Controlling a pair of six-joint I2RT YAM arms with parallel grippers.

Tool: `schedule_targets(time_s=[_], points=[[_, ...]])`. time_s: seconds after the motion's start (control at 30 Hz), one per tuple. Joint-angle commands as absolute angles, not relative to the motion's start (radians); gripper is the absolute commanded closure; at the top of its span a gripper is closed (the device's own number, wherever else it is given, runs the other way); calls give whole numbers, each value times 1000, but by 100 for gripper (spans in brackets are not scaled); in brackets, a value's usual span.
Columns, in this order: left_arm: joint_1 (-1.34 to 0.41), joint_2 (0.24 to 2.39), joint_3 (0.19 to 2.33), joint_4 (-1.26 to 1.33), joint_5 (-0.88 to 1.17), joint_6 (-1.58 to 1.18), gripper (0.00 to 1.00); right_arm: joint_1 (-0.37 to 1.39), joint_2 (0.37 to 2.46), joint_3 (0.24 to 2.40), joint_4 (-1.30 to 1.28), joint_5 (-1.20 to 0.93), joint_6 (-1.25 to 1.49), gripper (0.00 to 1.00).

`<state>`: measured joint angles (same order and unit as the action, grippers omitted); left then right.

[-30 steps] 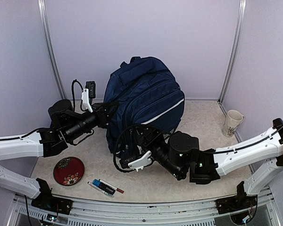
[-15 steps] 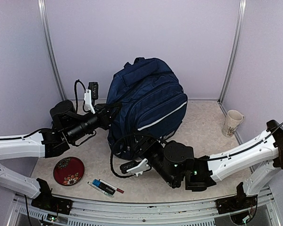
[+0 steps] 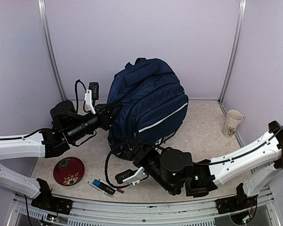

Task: Pack the student bag
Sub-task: Pick up the student bag from the upper front pocket.

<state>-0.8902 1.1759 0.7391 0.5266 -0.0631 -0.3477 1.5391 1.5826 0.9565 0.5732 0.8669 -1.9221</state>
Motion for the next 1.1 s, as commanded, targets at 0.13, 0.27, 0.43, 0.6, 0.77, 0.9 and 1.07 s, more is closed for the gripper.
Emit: schedule_targets(time_s=[0.13,0.27,0.43,0.6,0.77,0.9,1.07], points=[[-897,1140,792,773,-55,-338,100,1454,1638,986,666,848,-1960,28],[-899,1141,786,777,-58,-341,100,1425,1647,977,654,843,-1978,28],[-899,1147,791,781,-48,-340,100,1408,1669,991,708,838,-2013,39],[-902,1144,792,776,-40,-338,100,1386,1663,1013,733,831,-2057,53],[-905,1140,792,772,-41,-327,100,1379,1638,1031,763,830,-2069,54],[-905,1141,792,771,-46,-328,100,1380,1625,1032,791,831,-2079,53],[-905,1136,792,767,-48,-323,100,1389,1623,1049,809,829,-2061,54]])
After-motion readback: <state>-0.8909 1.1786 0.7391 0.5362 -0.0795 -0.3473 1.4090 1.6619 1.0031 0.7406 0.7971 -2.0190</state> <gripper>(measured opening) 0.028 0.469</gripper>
